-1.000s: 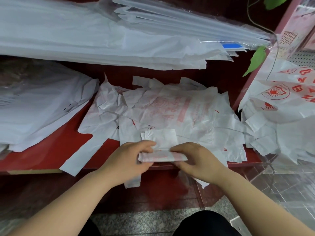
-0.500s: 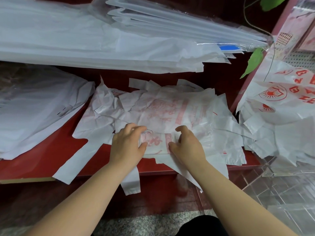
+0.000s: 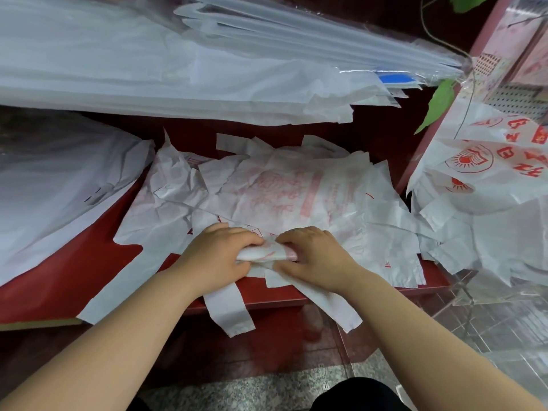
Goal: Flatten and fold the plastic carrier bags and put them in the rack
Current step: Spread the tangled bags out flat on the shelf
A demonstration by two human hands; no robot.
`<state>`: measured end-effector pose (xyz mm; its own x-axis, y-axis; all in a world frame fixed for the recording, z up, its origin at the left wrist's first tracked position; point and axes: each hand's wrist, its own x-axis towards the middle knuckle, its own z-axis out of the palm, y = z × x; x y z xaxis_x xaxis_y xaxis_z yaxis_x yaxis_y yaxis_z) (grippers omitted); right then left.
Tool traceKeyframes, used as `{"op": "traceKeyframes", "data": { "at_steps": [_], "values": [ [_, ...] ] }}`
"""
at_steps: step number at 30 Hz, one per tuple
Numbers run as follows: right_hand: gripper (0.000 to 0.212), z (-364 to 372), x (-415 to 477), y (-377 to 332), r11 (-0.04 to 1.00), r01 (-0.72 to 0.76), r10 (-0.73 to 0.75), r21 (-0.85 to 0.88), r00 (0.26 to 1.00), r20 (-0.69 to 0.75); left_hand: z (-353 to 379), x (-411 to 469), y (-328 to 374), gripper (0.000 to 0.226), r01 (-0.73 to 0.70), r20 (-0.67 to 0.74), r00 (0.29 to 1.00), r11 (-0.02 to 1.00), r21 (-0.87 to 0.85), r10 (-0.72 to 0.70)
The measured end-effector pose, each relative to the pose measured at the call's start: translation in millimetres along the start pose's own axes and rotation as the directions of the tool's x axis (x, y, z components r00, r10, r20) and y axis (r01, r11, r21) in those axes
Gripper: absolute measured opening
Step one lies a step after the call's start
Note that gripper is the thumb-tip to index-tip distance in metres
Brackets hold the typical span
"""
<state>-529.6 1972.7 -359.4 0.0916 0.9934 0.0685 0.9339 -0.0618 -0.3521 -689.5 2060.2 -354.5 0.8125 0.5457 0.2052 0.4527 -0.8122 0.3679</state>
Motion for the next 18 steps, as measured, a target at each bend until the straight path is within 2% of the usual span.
{"op": "traceKeyframes", "data": {
  "at_steps": [3, 5, 9, 12, 13, 15, 17, 18],
  "values": [
    [0.042, -6, 0, 5, 0.967, -0.068, 0.072, 0.244, 0.997, -0.007, -3, 5, -4, 0.026, 0.016, -0.078, 0.997, 0.996, -0.089, -0.023],
    [0.026, -10, -2, 4, 0.941, -0.102, 0.118, 0.322, 0.993, -0.031, -6, 8, -6, 0.018, 0.038, -0.100, 0.994, 0.988, -0.149, -0.054],
    [0.014, -15, -3, 0, 0.865, -0.121, 0.202, 0.487, 0.972, -0.118, -11, 9, -6, 0.012, 0.093, -0.109, 0.985, 0.948, -0.305, -0.131],
    [0.013, -16, -2, -5, 0.871, -0.108, 0.214, 0.479, 0.962, -0.173, -14, 7, -3, 0.014, 0.131, -0.085, 0.981, 0.919, -0.372, -0.175],
    [0.014, -16, -1, -7, 0.871, -0.096, 0.217, 0.481, 0.955, -0.204, -14, 6, -3, 0.022, 0.148, -0.092, 0.977, 0.920, -0.363, -0.193],
    [0.012, -18, -1, -10, 0.853, -0.081, 0.230, 0.516, 0.945, -0.232, -12, 3, -3, 0.053, 0.201, -0.076, 0.968, 0.922, -0.331, -0.238],
    [0.008, -20, -3, -10, 0.805, -0.085, 0.232, 0.587, 0.956, -0.179, -9, -3, -3, 0.071, 0.258, -0.010, 0.961, 0.914, -0.312, -0.275],
    [0.013, -20, -4, -9, 0.777, -0.090, 0.237, 0.623, 0.959, -0.158, -6, -6, -4, 0.075, 0.284, 0.031, 0.957, 0.909, -0.305, -0.288]
  ]
}}
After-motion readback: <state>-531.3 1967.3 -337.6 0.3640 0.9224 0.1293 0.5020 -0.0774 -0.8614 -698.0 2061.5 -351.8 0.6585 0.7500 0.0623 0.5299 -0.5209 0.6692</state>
